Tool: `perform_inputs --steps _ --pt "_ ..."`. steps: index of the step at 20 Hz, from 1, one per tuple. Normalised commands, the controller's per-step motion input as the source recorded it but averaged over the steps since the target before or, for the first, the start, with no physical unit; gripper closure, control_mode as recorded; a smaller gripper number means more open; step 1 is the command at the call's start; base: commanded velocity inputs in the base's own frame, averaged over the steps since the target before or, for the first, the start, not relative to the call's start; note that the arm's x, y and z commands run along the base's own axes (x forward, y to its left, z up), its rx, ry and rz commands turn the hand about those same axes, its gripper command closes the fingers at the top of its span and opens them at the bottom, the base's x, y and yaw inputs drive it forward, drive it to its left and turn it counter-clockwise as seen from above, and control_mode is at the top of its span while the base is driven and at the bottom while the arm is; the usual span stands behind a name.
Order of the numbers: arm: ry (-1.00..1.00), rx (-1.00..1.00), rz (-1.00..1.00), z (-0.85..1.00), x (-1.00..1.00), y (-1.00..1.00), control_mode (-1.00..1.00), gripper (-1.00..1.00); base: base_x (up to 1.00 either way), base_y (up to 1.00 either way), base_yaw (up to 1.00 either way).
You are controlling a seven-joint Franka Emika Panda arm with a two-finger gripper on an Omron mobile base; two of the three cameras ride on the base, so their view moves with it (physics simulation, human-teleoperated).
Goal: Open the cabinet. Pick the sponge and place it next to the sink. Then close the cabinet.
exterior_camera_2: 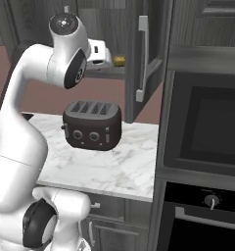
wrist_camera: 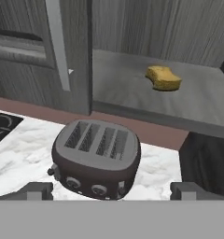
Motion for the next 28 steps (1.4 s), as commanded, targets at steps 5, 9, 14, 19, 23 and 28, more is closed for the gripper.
perform_inputs --steps 5,9,14,19,23,28 --pt "0.16 0.00 0.00 0.00 0.95 -0.15 -1.00 -1.00 0.00 0.00 0.00" --pt "0.09 0.00 -0.01 0.00 0.72 -0.06 -1.00 -1.00 0.00 0.00 0.00" --pt "0.00 0.00 0.00 0.00 0.33 0.00 -1.00 -1.00 0.00 0.00 0.00" --pt "0.00 0.00 0.00 -0.18 0.39 -0.01 -1.00 -1.00 0.00 0.00 0.00" --pt "0.00 0.00 0.00 -0.12 0.42 -0.11 -1.00 -1.00 0.00 0.00 0.00" --pt "0.00 0.00 0.00 0.00 0.37 -0.19 -1.00 -1.00 0.00 0.00 0.00"
